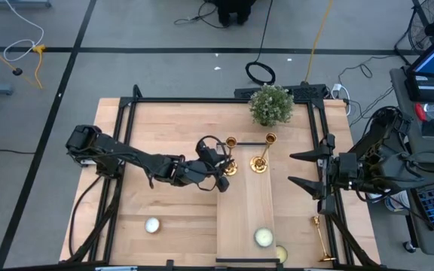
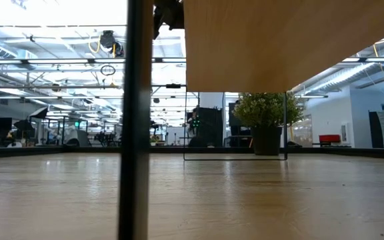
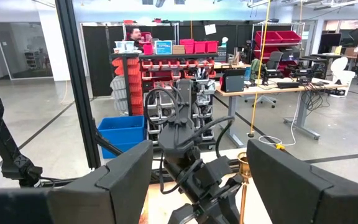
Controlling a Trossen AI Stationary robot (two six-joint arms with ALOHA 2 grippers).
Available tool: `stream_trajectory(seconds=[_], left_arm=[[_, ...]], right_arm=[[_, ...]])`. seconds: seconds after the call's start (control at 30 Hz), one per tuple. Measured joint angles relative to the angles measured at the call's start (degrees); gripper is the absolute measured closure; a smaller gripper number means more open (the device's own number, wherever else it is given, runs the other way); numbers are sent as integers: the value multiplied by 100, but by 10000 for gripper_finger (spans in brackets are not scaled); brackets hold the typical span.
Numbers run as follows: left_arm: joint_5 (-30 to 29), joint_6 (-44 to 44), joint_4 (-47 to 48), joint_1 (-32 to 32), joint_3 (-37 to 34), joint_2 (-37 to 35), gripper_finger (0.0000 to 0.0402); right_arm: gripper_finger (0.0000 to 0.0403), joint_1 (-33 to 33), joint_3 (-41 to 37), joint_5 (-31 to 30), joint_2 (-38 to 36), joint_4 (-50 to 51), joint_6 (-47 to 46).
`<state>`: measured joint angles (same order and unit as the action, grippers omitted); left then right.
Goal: Pick & Place candle stick holders
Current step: Put the top gold candle holder on the shelf
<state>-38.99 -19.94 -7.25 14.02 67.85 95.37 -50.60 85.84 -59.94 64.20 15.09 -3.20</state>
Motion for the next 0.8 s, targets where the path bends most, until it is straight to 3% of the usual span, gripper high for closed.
stream_trajectory(seconds=[0.57,0.8], left_arm=[[-314,39,-9,-9,15,-97,238],[-297,49,126,-4,16,-319,225]], right_arm=[[147,-1,0,-2,0,0,0],[147,-1,1,-2,0,2,-3]])
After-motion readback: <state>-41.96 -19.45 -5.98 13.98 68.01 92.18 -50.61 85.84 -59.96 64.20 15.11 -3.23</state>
